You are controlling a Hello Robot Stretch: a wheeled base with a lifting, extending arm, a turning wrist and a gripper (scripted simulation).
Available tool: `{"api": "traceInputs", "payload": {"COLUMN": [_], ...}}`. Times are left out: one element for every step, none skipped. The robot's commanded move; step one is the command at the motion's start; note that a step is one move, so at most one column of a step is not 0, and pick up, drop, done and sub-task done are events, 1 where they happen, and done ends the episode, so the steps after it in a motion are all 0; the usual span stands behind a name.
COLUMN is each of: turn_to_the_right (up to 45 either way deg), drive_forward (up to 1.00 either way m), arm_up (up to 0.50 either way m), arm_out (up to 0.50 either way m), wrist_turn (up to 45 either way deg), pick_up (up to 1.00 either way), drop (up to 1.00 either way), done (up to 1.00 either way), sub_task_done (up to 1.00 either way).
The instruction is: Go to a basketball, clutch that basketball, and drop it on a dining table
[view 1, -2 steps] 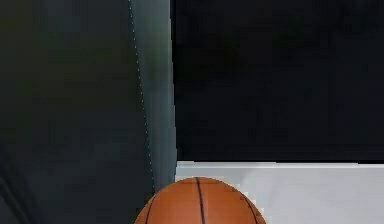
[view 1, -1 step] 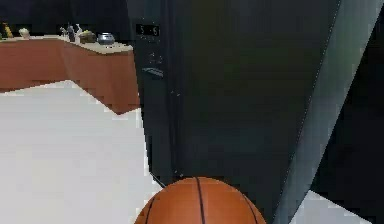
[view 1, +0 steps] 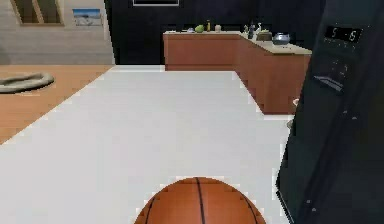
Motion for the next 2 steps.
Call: {"api": "traceInputs", "payload": {"turn_to_the_right": [-30.0,0.0], "drive_forward": [0.0,0.2], "arm_up": [0.0,0.0], "arm_out": [0.0,0.0], "wrist_turn": [0.0,0.0], "pick_up": [0.0,0.0], "drop": [0.0,0.0], "done": [0.0,0.0], "sub_task_done": [0.0,0.0]}}
